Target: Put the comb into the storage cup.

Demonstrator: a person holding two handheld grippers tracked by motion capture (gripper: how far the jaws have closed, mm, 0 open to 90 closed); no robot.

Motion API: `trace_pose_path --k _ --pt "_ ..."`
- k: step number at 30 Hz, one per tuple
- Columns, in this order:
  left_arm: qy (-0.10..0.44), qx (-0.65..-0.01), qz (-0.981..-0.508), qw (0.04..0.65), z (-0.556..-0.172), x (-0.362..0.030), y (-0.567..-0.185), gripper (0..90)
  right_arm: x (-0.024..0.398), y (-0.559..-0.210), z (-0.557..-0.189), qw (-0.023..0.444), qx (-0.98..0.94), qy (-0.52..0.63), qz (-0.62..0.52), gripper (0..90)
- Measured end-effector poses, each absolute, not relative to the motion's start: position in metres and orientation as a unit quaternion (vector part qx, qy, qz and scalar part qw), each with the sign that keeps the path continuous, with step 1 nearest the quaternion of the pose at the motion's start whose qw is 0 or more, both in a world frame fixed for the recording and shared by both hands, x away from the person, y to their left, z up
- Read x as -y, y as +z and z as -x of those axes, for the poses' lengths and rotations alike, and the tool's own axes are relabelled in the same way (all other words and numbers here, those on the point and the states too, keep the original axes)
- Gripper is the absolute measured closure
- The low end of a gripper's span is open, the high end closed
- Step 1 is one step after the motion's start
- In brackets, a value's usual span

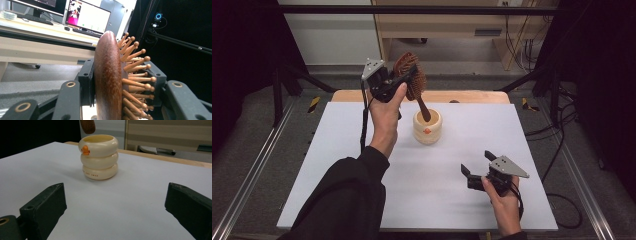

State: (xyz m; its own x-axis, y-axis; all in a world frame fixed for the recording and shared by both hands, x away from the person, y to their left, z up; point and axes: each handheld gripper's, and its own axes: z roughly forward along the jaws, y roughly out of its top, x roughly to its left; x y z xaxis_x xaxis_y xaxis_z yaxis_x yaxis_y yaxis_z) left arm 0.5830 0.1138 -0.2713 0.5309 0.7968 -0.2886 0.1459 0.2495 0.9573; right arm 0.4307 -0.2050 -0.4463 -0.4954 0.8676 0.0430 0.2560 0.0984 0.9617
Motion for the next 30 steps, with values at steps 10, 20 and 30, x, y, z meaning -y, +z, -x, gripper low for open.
trace_pose_path --k 10,20,30 --pt "0.245 -0.416 -0.559 0.674 -0.585 -0.113 -0.274 51.3 0.206 -0.446 -0.431 0.289 -0.682 0.530 -0.412 3.8" --pt "0.254 -0.420 -0.566 0.662 -0.588 -0.111 -0.279 51.2 0.208 -0.445 -0.430 0.288 -0.681 0.534 -0.410 3.7" --pt "0.258 -0.420 -0.569 0.658 -0.591 -0.105 -0.284 51.1 0.208 -0.445 -0.430 0.286 -0.682 0.536 -0.408 3.6"
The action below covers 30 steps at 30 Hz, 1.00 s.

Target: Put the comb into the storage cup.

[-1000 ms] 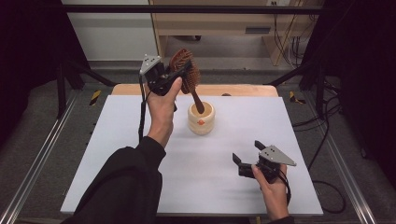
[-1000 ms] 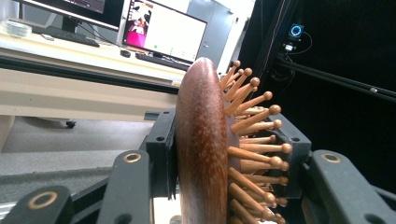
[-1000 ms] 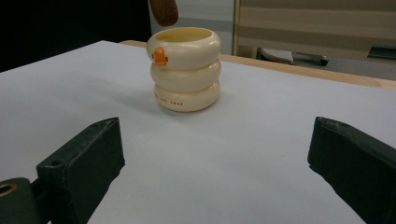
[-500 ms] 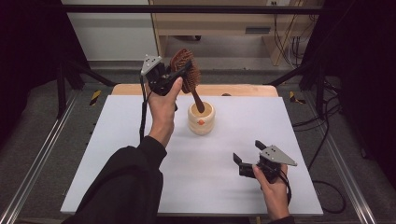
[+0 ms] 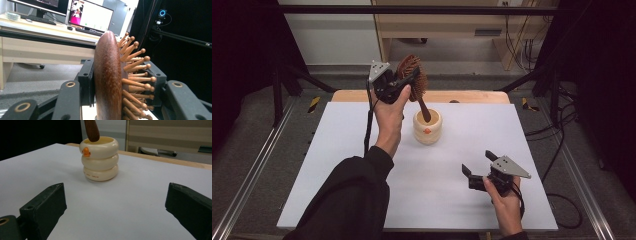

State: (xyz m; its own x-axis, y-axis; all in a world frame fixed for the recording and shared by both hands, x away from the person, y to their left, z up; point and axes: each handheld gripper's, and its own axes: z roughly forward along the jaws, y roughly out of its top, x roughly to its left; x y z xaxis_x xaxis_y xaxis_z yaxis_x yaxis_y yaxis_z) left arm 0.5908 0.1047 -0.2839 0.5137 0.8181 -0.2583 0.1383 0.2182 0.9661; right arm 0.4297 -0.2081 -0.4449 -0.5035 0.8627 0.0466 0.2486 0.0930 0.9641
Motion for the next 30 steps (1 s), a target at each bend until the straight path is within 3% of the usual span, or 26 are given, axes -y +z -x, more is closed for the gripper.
trace_pose_path --k 30 --pt "0.261 -0.413 -0.581 0.651 -0.601 -0.105 -0.303 51.0 0.206 -0.445 -0.431 0.288 -0.684 0.536 -0.403 3.6"
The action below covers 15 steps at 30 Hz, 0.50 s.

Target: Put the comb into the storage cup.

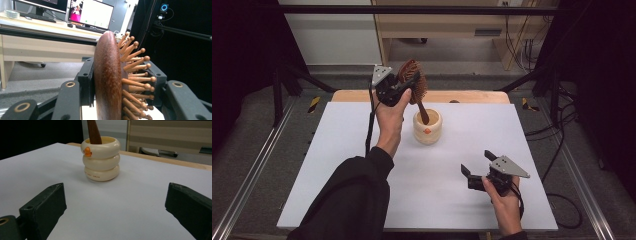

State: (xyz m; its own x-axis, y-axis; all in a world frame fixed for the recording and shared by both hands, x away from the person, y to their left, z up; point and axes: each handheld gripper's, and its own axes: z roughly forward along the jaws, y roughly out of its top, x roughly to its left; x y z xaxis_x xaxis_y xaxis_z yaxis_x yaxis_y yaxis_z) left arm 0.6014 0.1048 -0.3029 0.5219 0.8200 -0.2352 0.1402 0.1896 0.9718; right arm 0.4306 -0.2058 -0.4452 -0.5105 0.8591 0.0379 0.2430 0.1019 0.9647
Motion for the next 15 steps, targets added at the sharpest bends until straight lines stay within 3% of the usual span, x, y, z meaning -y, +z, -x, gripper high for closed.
trace_pose_path --k 15 --pt "0.248 -0.418 -0.593 0.642 -0.607 -0.096 -0.328 50.9 0.204 -0.446 -0.431 0.286 -0.686 0.533 -0.404 3.6"
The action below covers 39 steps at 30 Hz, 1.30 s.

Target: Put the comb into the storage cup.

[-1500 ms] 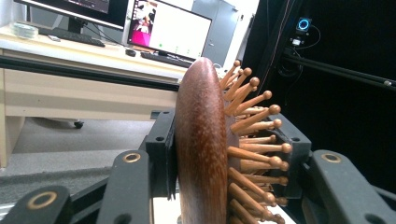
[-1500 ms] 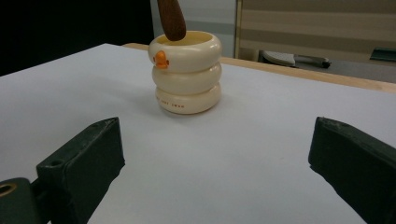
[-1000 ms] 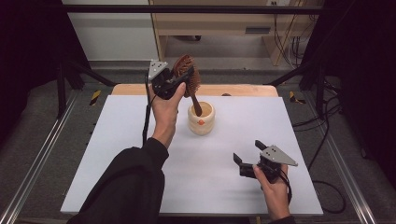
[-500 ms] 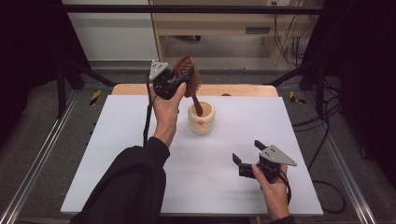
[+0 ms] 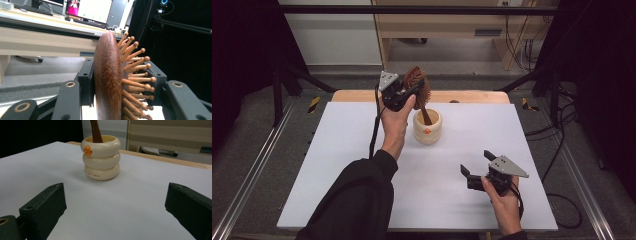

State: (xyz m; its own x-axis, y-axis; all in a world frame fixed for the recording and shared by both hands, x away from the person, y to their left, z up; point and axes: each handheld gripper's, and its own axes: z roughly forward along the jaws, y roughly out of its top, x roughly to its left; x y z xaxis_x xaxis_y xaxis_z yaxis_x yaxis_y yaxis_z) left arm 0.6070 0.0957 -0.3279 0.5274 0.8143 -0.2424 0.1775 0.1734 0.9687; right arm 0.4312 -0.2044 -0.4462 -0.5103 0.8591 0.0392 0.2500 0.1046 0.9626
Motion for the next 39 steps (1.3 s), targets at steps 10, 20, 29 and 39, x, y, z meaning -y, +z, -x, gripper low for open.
trace_pose_path --k 10,20,29,39 --pt "0.244 -0.422 -0.594 0.640 -0.610 -0.094 -0.337 50.9 0.206 -0.446 -0.432 0.287 -0.685 0.533 -0.406 3.7" --pt "0.245 -0.418 -0.604 0.633 -0.610 -0.089 -0.342 50.8 0.206 -0.447 -0.432 0.285 -0.685 0.534 -0.405 3.6" --pt "0.242 -0.420 -0.607 0.630 -0.613 -0.086 -0.348 50.8 0.207 -0.447 -0.432 0.284 -0.685 0.534 -0.406 3.6" --pt "0.239 -0.423 -0.607 0.629 -0.613 -0.085 -0.353 50.7 0.206 -0.447 -0.433 0.283 -0.686 0.534 -0.406 3.5"
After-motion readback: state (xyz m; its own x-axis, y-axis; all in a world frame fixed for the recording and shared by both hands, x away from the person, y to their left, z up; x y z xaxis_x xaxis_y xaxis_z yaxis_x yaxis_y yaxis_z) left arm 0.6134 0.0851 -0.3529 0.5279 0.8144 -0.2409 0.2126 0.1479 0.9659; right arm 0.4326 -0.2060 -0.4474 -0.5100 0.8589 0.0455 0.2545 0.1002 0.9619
